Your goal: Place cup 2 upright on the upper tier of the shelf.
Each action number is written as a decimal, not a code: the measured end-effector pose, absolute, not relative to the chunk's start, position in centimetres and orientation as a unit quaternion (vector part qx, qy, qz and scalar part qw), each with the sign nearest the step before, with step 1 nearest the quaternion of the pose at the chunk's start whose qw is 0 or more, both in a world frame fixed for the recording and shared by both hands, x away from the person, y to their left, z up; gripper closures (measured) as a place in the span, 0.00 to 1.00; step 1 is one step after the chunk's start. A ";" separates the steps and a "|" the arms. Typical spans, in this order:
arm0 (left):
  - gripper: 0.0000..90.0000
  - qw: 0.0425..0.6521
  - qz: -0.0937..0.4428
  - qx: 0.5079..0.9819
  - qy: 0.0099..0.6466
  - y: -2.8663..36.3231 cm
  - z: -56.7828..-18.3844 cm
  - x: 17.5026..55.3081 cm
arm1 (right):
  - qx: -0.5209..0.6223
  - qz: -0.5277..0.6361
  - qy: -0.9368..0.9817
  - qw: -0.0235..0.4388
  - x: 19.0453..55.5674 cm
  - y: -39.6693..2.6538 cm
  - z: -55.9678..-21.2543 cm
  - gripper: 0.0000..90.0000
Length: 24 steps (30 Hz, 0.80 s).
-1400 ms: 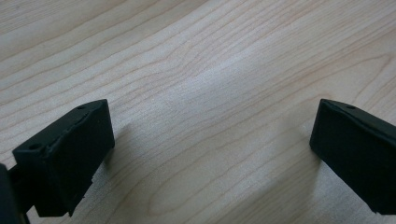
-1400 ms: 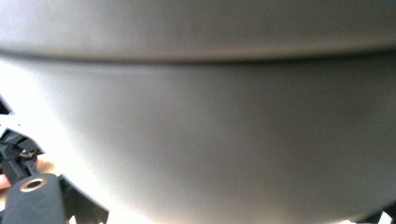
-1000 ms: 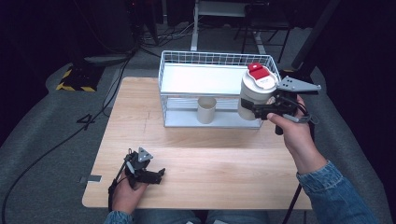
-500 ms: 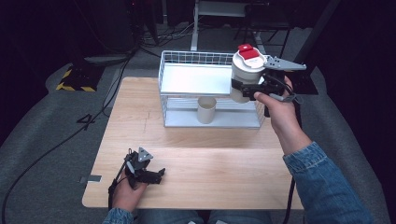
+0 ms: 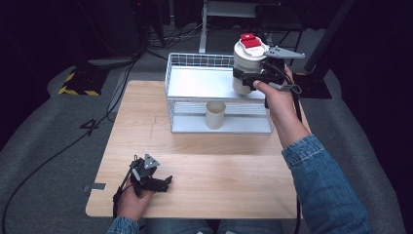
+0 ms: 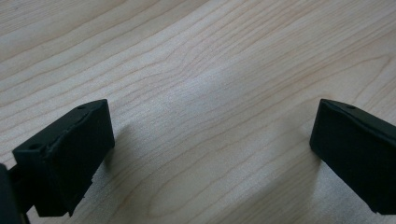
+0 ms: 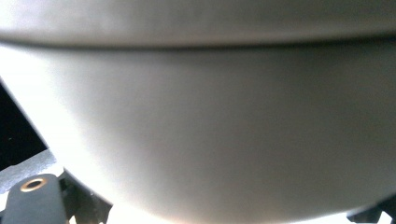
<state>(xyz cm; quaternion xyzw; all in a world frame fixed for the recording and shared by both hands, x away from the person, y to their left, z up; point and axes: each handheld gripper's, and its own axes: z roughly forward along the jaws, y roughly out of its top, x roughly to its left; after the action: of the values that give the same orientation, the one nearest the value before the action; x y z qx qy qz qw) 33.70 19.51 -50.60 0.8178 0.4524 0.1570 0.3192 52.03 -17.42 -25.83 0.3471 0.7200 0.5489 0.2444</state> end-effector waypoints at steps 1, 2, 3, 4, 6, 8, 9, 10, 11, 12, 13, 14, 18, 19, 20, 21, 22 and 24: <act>0.00 0.319 0.156 0.818 0.453 19.5 -50.6 33.7 | 0.348 0.548 0.719 0.246 52.3 -17.3 -25.9 0.14; 0.00 0.319 0.156 0.818 0.453 19.5 -50.6 33.7 | 0.350 0.548 0.718 0.247 52.5 -17.2 -25.9 0.14; 0.00 0.319 0.156 0.818 0.453 19.5 -50.6 33.7 | 0.354 0.549 0.715 0.248 53.0 -16.9 -26.0 0.14; 0.00 0.318 0.158 0.818 0.452 19.5 -50.6 33.7 | 0.354 0.549 0.715 0.248 53.0 -16.9 -26.0 0.14; 0.00 0.318 0.158 0.818 0.452 19.5 -50.6 33.7 | 0.357 0.550 0.713 0.247 53.4 -16.7 -26.2 0.14; 0.00 0.318 0.158 0.818 0.452 19.5 -50.6 33.7 | 0.361 0.550 0.712 0.244 53.7 -16.4 -26.4 0.14; 0.00 0.319 0.158 0.818 0.452 19.5 -50.6 33.7 | 0.361 0.552 0.711 0.244 53.9 -16.3 -26.5 0.14; 0.00 0.319 0.158 0.818 0.452 19.5 -50.6 33.7 | 0.359 0.552 0.711 0.246 54.0 -16.2 -26.7 0.14; 0.00 0.319 0.158 0.818 0.452 19.5 -50.6 33.7 | 0.358 0.552 0.711 0.248 54.1 -16.0 -26.8 0.14; 0.00 0.319 0.158 0.818 0.452 19.5 -50.6 33.7 | 0.358 0.552 0.711 0.249 54.2 -15.9 -26.9 0.14; 0.00 0.319 0.158 0.818 0.452 19.5 -50.6 33.7 | 0.357 0.552 0.711 0.251 54.4 -15.7 -27.0 0.14; 0.00 0.319 0.158 0.818 0.452 19.5 -50.6 33.7 | 0.359 0.552 0.710 0.252 54.6 -15.5 -27.2 0.14; 0.00 0.319 0.157 0.818 0.452 19.5 -50.6 33.7 | 0.360 0.551 0.709 0.254 54.9 -15.3 -27.5 0.14; 0.00 0.320 0.157 0.817 0.453 19.5 -50.6 33.7 | 0.361 0.550 0.709 0.256 55.1 -15.1 -27.6 0.14; 0.00 0.320 0.157 0.817 0.453 19.5 -50.6 33.7 | 0.361 0.550 0.709 0.256 55.1 -15.1 -27.6 0.14; 0.00 0.320 0.157 0.817 0.453 19.5 -50.6 33.7 | 0.363 0.549 0.709 0.254 55.1 -15.0 -27.7 0.14; 0.00 0.320 0.157 0.817 0.453 19.5 -50.6 33.7 | 0.363 0.548 0.709 0.255 55.2 -14.9 -27.8 0.14; 0.00 0.320 0.157 0.817 0.452 19.5 -50.6 33.7 | 0.365 0.546 0.709 0.255 55.3 -14.8 -28.0 0.14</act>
<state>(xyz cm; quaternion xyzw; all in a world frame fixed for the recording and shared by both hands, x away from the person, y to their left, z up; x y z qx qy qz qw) 33.70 19.51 -50.61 0.8174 0.4525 0.1574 0.3198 55.34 -14.83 -28.00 0.3652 0.7094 0.5464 0.2547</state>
